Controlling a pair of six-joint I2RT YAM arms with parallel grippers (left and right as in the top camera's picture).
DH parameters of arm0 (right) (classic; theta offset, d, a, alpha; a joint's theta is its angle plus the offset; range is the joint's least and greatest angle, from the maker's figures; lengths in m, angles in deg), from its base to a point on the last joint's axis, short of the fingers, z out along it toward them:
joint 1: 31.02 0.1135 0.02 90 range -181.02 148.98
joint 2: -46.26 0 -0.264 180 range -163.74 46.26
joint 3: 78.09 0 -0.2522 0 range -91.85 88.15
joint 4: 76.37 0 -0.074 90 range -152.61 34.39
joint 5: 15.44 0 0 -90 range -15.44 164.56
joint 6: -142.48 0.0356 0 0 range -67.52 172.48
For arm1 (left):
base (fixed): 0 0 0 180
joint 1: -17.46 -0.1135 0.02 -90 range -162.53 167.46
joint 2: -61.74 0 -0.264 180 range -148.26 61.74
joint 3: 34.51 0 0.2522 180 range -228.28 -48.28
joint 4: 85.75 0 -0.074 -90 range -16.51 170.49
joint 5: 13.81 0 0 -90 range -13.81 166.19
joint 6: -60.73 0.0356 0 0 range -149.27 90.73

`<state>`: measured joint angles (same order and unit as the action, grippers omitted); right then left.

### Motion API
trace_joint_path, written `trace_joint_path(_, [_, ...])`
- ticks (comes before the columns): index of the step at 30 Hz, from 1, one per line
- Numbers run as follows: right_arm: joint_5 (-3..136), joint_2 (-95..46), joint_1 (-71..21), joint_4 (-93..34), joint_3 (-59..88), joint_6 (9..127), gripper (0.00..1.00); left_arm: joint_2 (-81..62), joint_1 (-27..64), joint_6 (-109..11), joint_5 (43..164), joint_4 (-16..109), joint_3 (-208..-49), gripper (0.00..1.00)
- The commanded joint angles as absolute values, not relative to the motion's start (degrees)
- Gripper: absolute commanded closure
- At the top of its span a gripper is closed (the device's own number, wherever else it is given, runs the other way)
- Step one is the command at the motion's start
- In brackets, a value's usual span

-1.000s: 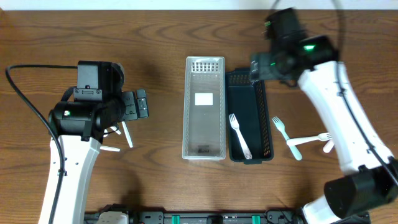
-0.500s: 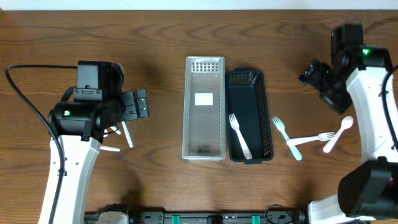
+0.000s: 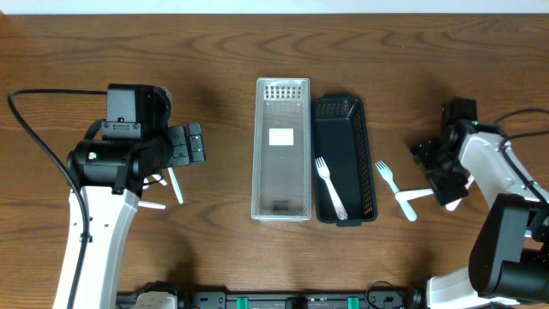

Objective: Pack container
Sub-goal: 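Open right gripper and move to the second white fork, then grasp the second fork and place it in the green tray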

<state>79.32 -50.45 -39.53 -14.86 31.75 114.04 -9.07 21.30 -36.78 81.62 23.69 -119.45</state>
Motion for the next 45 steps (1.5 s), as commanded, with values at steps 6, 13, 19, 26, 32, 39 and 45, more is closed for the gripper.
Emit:
trace_joint_path(6, [80.3,-50.2,-39.6,-20.5,38.7,120.2,0.06,-9.4,21.0,-37.1,81.6,23.5,-120.5,0.02])
trace_joint_path(13, [80.6,-50.2,-39.6,-23.4,39.2,119.9,0.04,-9.4,21.0,-37.1,81.6,23.5,-120.5,0.02])
trace_joint_path(19, [80.8,-50.2,-39.6,-23.6,39.2,119.7,0.24,-9.4,21.0,-37.1,81.6,23.5,-120.5,0.02])
trace_joint_path(26, [80.8,-50.2,-39.6,-23.6,39.2,119.7,0.51,-9.4,21.0,-37.1,81.6,23.5,-120.5,0.02])
trace_joint_path(32, [80.8,-50.2,-39.6,-23.6,39.2,119.7,0.64,-9.4,21.0,-37.1,81.6,23.5,-120.5,0.02])
trace_joint_path(39, [80.8,-50.2,-39.6,-23.6,39.2,119.7,0.83,-9.4,21.0,-37.1,81.6,23.5,-120.5,0.02])
trace_joint_path(45, [80.8,-50.2,-39.6,-23.6,39.2,119.7,0.92,-9.4,21.0,-37.1,81.6,23.5,-120.5,0.02])
